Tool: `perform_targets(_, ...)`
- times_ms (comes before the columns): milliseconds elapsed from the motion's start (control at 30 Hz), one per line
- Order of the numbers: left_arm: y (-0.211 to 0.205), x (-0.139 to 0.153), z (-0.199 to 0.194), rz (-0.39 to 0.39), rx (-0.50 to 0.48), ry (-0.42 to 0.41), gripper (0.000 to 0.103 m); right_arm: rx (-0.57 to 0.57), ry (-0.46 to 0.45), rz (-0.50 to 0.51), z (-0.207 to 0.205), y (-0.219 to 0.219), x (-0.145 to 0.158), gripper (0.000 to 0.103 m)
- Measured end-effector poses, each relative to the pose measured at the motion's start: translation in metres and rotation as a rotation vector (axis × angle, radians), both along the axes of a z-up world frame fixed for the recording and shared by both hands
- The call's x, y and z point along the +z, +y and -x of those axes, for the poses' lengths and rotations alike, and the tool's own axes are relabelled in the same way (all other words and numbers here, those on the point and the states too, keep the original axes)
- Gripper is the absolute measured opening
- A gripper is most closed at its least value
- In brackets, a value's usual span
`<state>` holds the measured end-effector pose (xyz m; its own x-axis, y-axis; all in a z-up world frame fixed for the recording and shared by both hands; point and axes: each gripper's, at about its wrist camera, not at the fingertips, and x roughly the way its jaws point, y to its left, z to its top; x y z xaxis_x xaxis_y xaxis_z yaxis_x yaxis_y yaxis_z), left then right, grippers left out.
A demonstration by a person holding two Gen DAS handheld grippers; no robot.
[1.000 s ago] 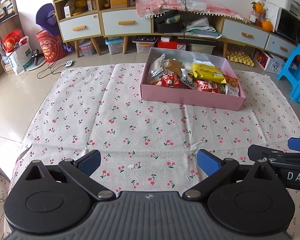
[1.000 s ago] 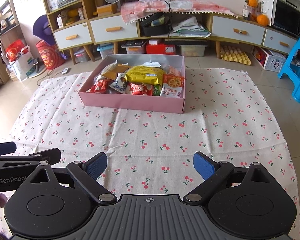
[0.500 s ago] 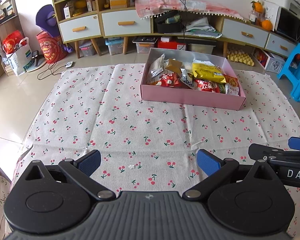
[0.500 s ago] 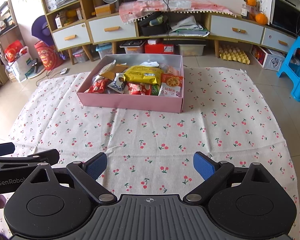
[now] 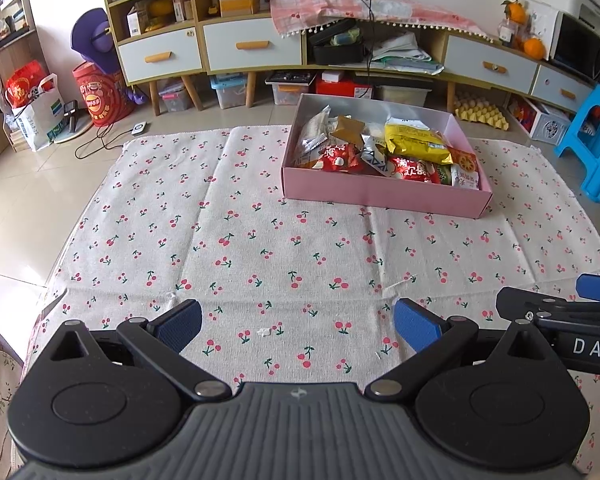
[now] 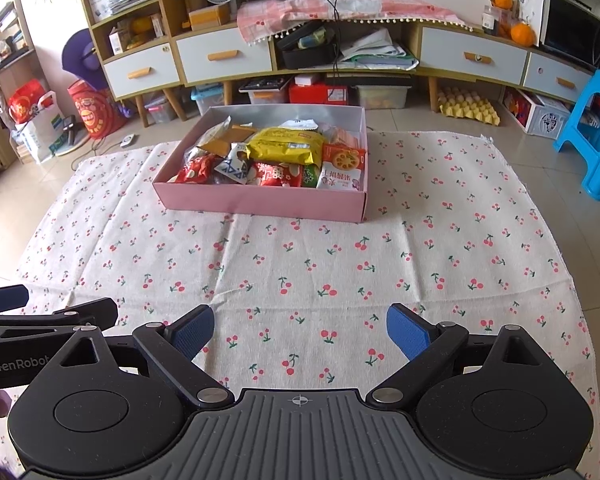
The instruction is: Organize snacks
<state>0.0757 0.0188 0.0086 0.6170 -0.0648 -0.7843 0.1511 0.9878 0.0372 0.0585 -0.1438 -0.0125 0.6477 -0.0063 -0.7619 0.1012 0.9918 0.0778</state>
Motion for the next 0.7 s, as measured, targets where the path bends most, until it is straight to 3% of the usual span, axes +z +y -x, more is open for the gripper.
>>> perform_targets(700, -0.0002, -0.0050, 0.0003, -0.009, -0.010, 0.010, 0.102, 0.000, 0.002, 0.001, -0.0004, 0.0000, 0.0004, 0.095)
